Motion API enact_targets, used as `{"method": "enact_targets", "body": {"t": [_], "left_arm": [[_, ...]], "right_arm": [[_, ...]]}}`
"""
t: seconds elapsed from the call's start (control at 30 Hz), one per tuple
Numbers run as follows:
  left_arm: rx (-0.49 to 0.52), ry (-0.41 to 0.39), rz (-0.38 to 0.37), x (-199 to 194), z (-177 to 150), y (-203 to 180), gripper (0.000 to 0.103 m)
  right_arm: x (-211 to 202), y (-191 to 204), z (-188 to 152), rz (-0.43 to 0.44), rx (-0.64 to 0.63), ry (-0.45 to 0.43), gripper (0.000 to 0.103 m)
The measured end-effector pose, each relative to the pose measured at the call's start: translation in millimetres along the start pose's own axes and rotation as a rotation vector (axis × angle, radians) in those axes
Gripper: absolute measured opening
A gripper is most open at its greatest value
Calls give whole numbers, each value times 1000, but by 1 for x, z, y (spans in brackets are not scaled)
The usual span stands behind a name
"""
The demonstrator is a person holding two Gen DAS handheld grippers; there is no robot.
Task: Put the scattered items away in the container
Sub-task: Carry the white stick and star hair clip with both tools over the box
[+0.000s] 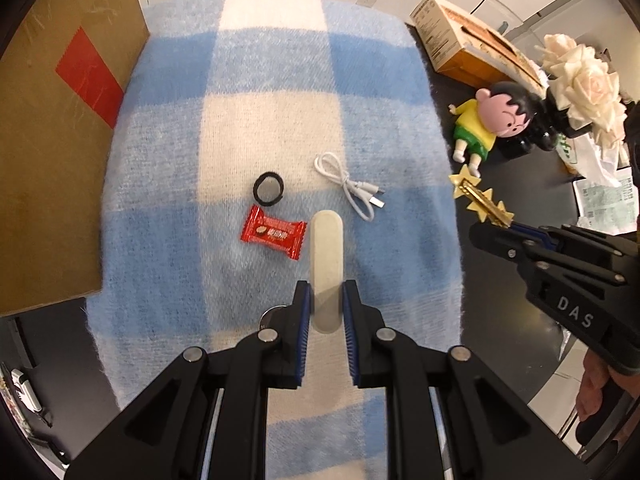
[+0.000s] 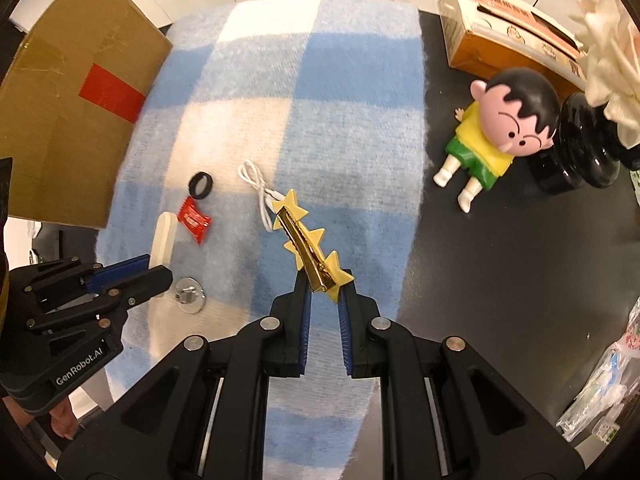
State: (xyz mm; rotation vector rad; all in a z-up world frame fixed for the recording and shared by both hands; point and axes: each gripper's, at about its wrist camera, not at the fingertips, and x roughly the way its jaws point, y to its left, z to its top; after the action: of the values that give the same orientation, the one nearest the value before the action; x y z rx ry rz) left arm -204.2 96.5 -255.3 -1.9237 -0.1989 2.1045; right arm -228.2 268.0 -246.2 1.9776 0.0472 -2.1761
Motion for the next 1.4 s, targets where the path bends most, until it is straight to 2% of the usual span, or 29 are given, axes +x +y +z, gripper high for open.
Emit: {"method": "enact_targets", "body": {"t": [0.67, 1.4], "left_arm": [[17, -124, -23, -64, 10, -5, 16], [-12, -291, -31, -146, 31, 12, 16]], "right_arm": [[-61, 33, 4, -2, -32, -104, 13], [-123, 89, 33, -25, -143, -215, 13]]}}
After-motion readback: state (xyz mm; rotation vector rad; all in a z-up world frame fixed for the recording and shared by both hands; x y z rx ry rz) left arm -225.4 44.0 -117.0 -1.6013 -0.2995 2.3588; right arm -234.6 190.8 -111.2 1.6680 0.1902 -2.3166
